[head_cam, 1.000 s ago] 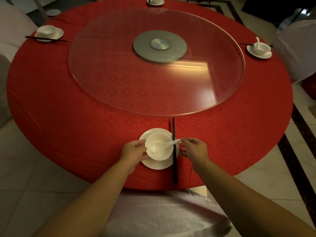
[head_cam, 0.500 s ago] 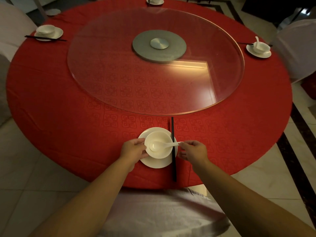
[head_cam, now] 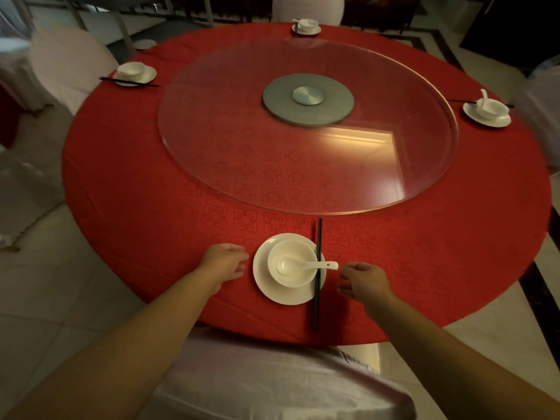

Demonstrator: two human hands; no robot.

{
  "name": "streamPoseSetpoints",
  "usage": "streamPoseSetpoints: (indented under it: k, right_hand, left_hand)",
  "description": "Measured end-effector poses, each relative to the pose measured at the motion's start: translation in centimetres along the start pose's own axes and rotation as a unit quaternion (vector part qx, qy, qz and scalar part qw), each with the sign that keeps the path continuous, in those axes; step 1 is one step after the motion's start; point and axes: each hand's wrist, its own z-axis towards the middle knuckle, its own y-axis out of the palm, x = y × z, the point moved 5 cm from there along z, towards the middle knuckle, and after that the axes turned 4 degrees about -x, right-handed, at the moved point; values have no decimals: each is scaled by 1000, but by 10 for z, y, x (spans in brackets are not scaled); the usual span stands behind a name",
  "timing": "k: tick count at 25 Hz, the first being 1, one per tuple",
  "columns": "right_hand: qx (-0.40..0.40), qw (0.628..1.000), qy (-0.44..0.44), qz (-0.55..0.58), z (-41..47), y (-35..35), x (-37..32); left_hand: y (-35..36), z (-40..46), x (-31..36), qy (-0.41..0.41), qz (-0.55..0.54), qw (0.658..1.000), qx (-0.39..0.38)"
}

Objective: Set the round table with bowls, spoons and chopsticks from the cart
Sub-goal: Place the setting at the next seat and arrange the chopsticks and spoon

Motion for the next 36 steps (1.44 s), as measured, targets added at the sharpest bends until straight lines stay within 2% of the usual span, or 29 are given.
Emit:
streamPoseSetpoints:
  k: [3, 11, 24, 36]
  right_hand:
    - [-6, 1000, 4, -27, -1, 4, 0]
    - [-36, 999, 10, 24, 3, 23, 21]
    - [-105, 993, -12, 55, 24, 28, 25]
    - [-96, 994, -45, 39, 29, 26, 28]
  left_hand:
    - [-8, 4, 1, -10, 19, 999, -31]
    - [-2, 41, -10, -7, 14, 993, -113]
    - [15, 51, -27, 21, 6, 992, -122]
    - [14, 40, -29, 23, -11, 992, -122]
